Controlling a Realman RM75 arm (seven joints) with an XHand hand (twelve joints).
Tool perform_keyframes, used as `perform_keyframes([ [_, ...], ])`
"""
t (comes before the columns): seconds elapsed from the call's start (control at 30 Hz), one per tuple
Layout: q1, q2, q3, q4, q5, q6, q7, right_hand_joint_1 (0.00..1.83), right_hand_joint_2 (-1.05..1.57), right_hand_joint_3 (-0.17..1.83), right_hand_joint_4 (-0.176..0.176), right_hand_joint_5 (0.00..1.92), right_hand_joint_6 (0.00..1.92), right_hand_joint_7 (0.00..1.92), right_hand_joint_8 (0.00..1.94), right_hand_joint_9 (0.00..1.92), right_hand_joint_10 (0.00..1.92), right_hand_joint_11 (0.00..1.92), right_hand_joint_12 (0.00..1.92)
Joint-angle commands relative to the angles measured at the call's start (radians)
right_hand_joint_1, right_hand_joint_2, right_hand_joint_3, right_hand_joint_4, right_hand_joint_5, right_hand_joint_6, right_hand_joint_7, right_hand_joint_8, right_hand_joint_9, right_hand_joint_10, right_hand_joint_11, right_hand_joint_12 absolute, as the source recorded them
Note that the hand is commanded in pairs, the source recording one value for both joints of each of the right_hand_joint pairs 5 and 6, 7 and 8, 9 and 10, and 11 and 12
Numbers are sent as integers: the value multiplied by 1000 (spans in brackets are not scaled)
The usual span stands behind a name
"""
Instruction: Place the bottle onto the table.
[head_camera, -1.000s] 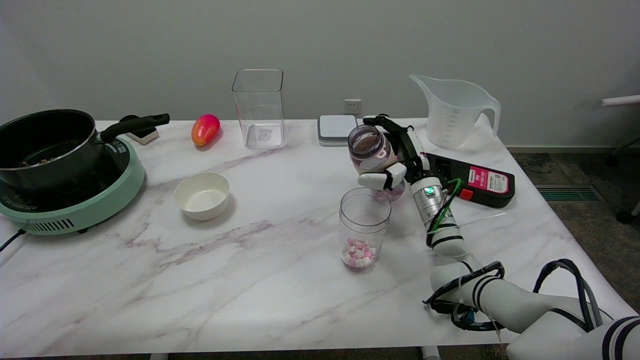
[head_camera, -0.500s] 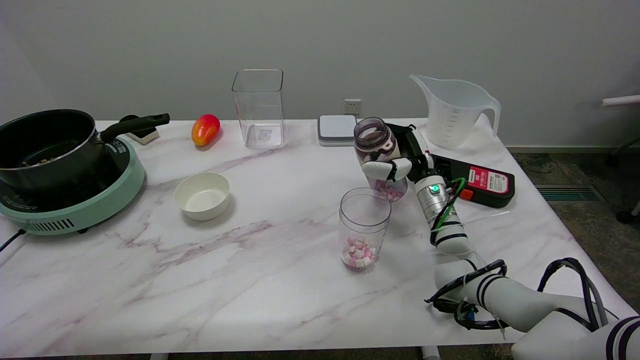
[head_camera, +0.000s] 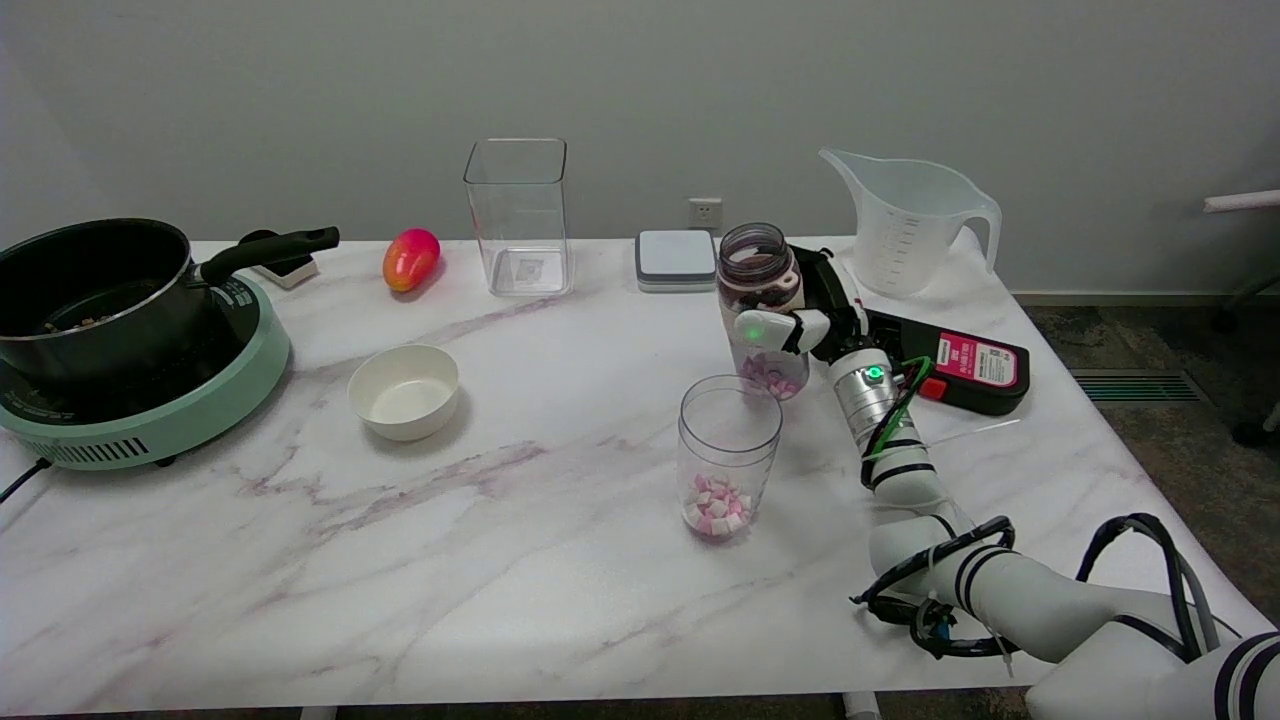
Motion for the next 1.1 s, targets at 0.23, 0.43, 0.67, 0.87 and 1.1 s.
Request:
perform_keyframes([
  [0.23, 3, -23, -36, 10, 11, -14, 164, 1179, 1361, 485, 0, 1920, 1920, 1920, 1920, 1588, 1588, 1344, 1344],
  [0.43, -2, -32, -77, 26, 66, -24, 182, 1179, 1368, 488, 0, 1920, 1920, 1920, 1920, 1593, 1593, 1351, 1351],
  [0.67, -14, -44, -75, 31, 78, 9, 54, 1148, 1444, 439, 0, 1920, 1920, 1920, 1920, 1639, 1639, 1424, 1424],
  [0.87, -32, -73, -73, 23, 129, 80, -100, 1116, 1525, 415, 0, 1920, 1920, 1920, 1920, 1665, 1665, 1470, 1470],
  [1.1, -43, -89, -74, 21, 160, 126, -182, 1122, 1543, 416, 0, 1920, 1920, 1920, 1920, 1682, 1682, 1501, 1501],
])
